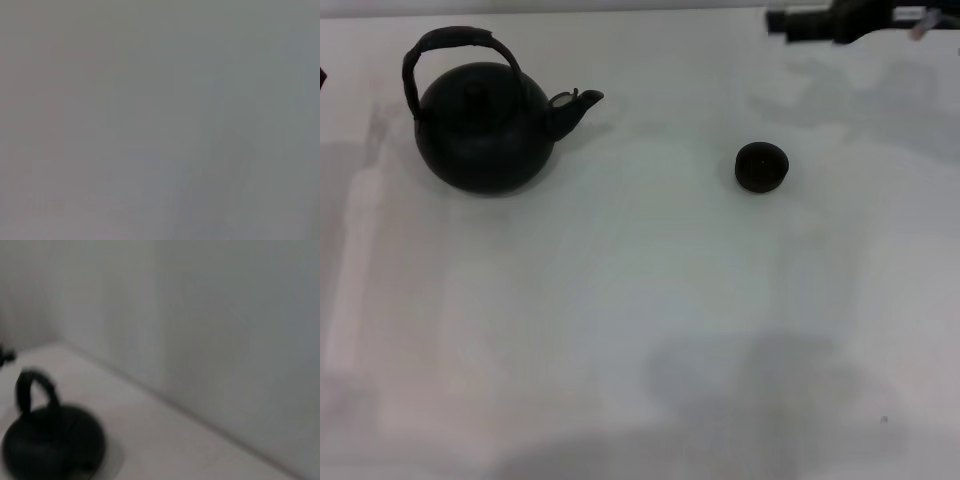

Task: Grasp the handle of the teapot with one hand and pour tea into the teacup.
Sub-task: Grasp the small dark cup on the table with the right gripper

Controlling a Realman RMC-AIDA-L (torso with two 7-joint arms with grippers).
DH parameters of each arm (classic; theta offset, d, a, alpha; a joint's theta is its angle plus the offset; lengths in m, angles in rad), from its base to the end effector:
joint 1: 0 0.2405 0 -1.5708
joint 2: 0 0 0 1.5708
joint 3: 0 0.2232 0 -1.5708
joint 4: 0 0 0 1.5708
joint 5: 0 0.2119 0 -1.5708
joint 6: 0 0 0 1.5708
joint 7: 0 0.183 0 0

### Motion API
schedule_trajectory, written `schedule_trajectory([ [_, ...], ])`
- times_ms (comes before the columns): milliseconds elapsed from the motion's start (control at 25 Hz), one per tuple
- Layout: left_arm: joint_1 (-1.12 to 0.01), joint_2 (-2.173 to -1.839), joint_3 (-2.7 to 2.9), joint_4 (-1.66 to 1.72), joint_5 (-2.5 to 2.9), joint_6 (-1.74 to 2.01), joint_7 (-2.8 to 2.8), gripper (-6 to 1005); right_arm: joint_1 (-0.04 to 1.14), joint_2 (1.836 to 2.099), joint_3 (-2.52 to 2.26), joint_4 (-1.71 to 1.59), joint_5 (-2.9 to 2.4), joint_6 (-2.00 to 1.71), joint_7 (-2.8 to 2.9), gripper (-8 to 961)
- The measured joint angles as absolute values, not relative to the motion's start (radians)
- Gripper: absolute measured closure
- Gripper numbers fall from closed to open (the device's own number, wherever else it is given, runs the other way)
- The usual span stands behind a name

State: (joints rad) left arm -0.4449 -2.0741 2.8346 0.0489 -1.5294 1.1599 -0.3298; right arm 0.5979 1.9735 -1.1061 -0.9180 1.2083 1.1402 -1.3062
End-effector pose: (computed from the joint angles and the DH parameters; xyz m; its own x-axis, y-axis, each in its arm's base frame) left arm -0.3432 0.3476 0.0227 0.5913 0.0138 0.8063 0.8060 0.0239 -0.5915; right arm 0.1851 0.4193 0.0178 0.8612 -0.3662 -0.3524 -0.4935 -0.7684 -0.4075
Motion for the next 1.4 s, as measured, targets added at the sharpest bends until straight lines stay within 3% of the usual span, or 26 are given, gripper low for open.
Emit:
schedule_trajectory([
  [200, -0.445, -2.074, 2.834, 0.047, -1.529, 1.160, -0.329, 140, 0.678, 2.012, -1.193, -1.042, 0.937, 1.251, -1.123, 127],
  [640, -0.436, -2.075, 2.833, 0.054, -1.535, 1.160, -0.329, 139, 0.818, 2.017, -1.523, -1.044, 0.787, 1.254, -0.916, 130],
  [1400, -0.436, -2.077, 2.832, 0.054, -1.536, 1.159, -0.330, 139, 0.952, 2.028, -1.754, -0.832, 0.668, 1.085, -0.740, 142],
])
